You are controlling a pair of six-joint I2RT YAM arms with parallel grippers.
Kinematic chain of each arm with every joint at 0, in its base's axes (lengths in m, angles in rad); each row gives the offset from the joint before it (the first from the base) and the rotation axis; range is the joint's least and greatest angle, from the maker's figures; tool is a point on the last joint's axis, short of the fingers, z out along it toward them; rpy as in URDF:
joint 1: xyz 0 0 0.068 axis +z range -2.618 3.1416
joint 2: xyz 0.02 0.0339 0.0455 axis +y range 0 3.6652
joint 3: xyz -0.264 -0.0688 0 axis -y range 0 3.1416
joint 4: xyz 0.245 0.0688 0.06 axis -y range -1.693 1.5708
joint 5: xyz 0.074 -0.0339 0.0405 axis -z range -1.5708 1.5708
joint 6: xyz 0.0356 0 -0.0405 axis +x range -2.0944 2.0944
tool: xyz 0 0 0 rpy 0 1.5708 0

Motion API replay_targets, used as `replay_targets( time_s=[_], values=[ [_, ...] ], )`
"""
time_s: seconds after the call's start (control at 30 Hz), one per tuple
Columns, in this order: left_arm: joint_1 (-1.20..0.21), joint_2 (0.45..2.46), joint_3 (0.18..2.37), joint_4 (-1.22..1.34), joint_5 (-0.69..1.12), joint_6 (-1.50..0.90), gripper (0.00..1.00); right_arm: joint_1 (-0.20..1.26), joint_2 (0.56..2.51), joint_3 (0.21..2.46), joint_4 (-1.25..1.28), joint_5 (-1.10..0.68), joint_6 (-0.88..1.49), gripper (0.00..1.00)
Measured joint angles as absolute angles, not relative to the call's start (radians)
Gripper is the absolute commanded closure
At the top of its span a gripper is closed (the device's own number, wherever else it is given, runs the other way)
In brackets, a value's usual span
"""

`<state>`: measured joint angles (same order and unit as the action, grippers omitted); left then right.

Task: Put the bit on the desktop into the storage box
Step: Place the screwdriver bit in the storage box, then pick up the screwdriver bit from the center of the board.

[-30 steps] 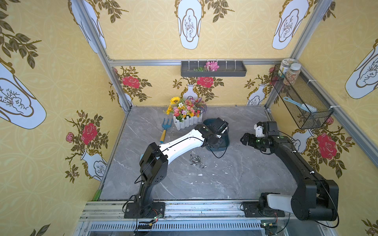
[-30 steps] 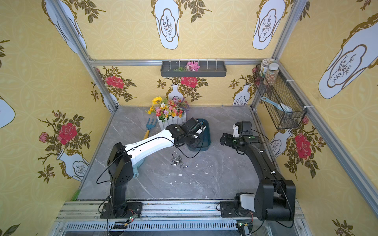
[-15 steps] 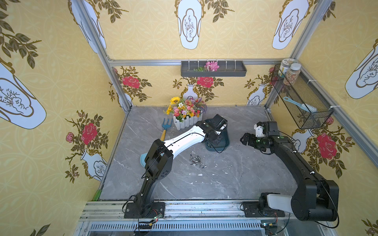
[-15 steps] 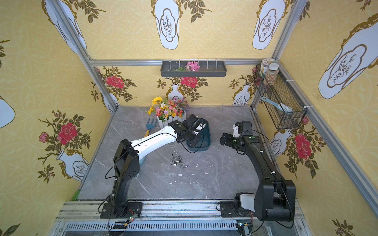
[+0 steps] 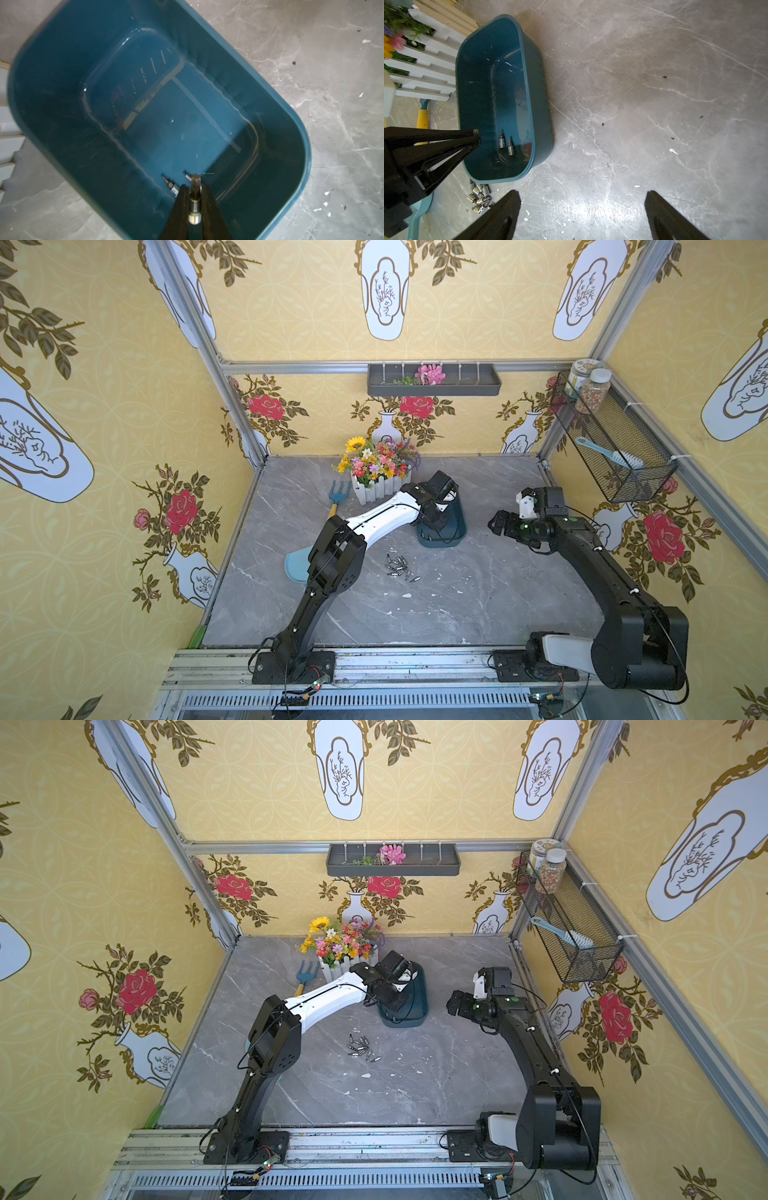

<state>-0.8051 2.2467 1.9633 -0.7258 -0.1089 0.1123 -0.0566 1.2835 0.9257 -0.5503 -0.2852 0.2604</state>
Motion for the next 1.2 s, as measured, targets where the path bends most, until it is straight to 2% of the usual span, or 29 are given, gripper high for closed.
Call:
replay_targets(
  time_s=[0.23, 0.37, 0.87, 1.2],
  values=[
    [-0.804, 2.258, 1.971, -0.718, -0.097, 0.112, 0.93, -0.057, 1.283, 0.926, -0.551, -0.285, 0.260, 0.03],
    [-0.804, 2.259, 1.972, -0.715, -0.087, 0.112, 0.90, -0.057, 1.284, 0.926, -0.551, -0.285, 0.260, 0.03],
    [-0.804, 2.215, 1.968, -0.703, -0.073, 0.104, 0.56, -0.057, 1.285, 0.926, -0.551, -0.289, 0.258, 0.03],
    [-0.804, 2.107, 1.861, -0.679, -0.071, 0.093, 0.33, -0.057, 1.285, 0.926, -0.551, -0.291, 0.258, 0.03]
  ],
)
